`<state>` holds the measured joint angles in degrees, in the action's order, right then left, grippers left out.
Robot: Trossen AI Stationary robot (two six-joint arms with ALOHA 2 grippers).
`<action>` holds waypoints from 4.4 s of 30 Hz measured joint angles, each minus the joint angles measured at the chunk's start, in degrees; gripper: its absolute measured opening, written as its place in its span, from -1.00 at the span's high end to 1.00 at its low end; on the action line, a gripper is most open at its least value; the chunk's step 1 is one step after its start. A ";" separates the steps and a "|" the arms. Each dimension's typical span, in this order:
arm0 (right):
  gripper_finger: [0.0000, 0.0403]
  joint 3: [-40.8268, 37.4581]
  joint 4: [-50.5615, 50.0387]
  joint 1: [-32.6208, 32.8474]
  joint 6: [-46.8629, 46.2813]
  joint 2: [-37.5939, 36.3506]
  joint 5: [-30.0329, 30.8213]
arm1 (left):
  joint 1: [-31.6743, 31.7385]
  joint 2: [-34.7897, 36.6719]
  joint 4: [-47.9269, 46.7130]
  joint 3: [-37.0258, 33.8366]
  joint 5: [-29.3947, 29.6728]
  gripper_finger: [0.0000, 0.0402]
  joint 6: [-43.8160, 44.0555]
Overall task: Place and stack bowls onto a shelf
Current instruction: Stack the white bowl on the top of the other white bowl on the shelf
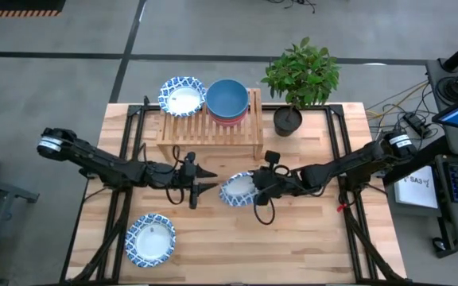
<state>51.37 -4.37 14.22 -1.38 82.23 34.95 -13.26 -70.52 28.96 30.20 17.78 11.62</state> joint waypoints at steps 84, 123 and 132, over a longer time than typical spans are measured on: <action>0.25 -7.89 5.99 0.15 9.98 -26.72 0.58 | 17.90 29.18 -58.35 29.90 39.39 1.00 5.38; 0.24 -7.89 6.37 0.15 8.91 -26.65 0.58 | 64.11 9.48 -69.75 40.91 -6.34 0.64 2.14; 0.24 -7.89 6.37 0.15 8.89 -26.65 0.60 | 64.08 10.29 -69.60 40.39 -6.36 0.31 -1.36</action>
<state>43.48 2.00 14.37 7.51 55.57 35.55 50.83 -60.23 -40.64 70.59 11.42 10.26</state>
